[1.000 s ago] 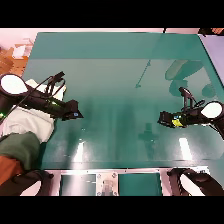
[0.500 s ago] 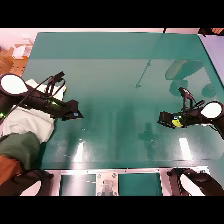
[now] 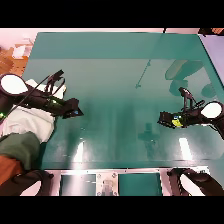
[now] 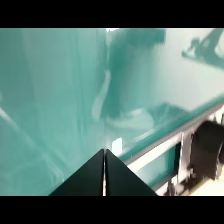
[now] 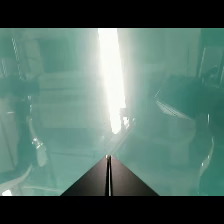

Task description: Fold the shirts.

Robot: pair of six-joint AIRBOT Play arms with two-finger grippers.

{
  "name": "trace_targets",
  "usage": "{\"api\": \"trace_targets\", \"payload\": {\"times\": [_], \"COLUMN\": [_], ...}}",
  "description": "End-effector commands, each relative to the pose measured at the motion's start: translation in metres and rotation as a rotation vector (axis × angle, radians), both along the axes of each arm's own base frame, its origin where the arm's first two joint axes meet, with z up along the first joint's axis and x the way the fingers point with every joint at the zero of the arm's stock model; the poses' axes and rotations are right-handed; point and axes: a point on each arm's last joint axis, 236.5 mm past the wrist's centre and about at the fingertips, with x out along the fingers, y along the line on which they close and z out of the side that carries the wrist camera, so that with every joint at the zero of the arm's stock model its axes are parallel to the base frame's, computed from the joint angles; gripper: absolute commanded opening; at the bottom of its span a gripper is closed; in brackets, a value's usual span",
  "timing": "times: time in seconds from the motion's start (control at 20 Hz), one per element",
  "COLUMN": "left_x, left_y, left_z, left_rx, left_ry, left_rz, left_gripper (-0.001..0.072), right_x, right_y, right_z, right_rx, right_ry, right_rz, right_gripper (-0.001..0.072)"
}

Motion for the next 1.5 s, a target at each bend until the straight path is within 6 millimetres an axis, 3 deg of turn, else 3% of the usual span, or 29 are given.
{"api": "trace_targets", "payload": {"times": [0.0, 0.1, 0.25, 0.45, 0.5, 0.55, 0.6, 0.65, 0.7, 0.75, 0.85, 0.95, 1.05, 1.15, 1.3, 1.4, 1.45], "left_x": [0.047, 0.074, 0.09, 0.101, 0.104, 0.108, 0.112, 0.115, 0.12, 0.123, 0.125, 0.125, 0.136, 0.159, 0.19, 0.201, 0.203], "left_y": [0.001, 0.006, 0.024, 0.095, 0.114, 0.129, 0.145, 0.162, 0.186, 0.213, 0.271, 0.326, 0.362, 0.38, 0.392, 0.395, 0.395], "left_z": [0.012, 0.023, 0.018, -0.011, -0.014, -0.014, -0.012, -0.01, -0.007, -0.005, -0.017, -0.039, -0.06, -0.078, -0.105, -0.129, -0.139], "left_rx": [-0.03, -0.04, 0.076, 0.441, 0.538, 0.613, 0.683, 0.761, 0.852, 0.919, 0.985, 1.0, 0.97, 0.915, 0.884, 0.876, 0.87], "left_ry": [-0.155, -0.25, -0.39, -0.453, -0.476, -0.498, -0.513, -0.533, -0.545, -0.537, -0.465, -0.387, -0.378, -0.432, -0.437, -0.378, -0.344], "left_rz": [0.13, 0.204, 0.155, 0.128, 0.11, 0.097, 0.11, 0.106, 0.126, 0.169, 0.275, 0.389, 0.484, 0.56, 0.576, 0.544, 0.528], "left_gripper": [0.002, 0.0021, 0.002, 0.0023, 0.0282, 0.0683, 0.072, 0.072, 0.072, 0.072, 0.072, 0.072, 0.072, 0.072, 0.072, 0.072, 0.0673], "right_x": [0.0, 0.0, -0.001, 0.001, 0.001, 0.005, 0.009, 0.013, 0.016, 0.019, 0.025, 0.025, 0.025, 0.025, 0.025, 0.024, 0.025], "right_y": [0.0, 0.0, 0.0, 0.0, 0.0, -0.001, -0.002, -0.003, -0.004, -0.004, -0.006, -0.006, -0.006, -0.006, -0.005, -0.005, -0.005], "right_z": [-0.001, -0.001, -0.001, -0.001, -0.001, 0.0, 0.001, 0.002, 0.003, 0.004, 0.005, 0.005, 0.005, 0.005, 0.005, 0.005, 0.005], "right_rx": [0.0, 0.0, 0.001, 0.0, 0.002, 0.0, -0.002, -0.005, -0.006, -0.008, -0.011, -0.011, -0.011, -0.011, -0.01, -0.01, -0.01], "right_ry": [0.002, 0.002, 0.005, -0.004, -0.005, -0.019, -0.035, -0.052, -0.067, -0.079, -0.1, -0.101, -0.101, -0.1, -0.1, -0.1, -0.1], "right_rz": [-0.002, -0.002, -0.001, -0.005, -0.006, -0.011, -0.018, -0.024, -0.03, -0.035, -0.043, -0.043, -0.044, -0.044, -0.044, -0.044, -0.044], "right_gripper": [0.002, 0.002, 0.002, 0.002, 0.002, 0.002, 0.0022, 0.0085, 0.0206, 0.0283, 0.0386, 0.0423, 0.0426, 0.0427, 0.0427, 0.0428, 0.0428]}}
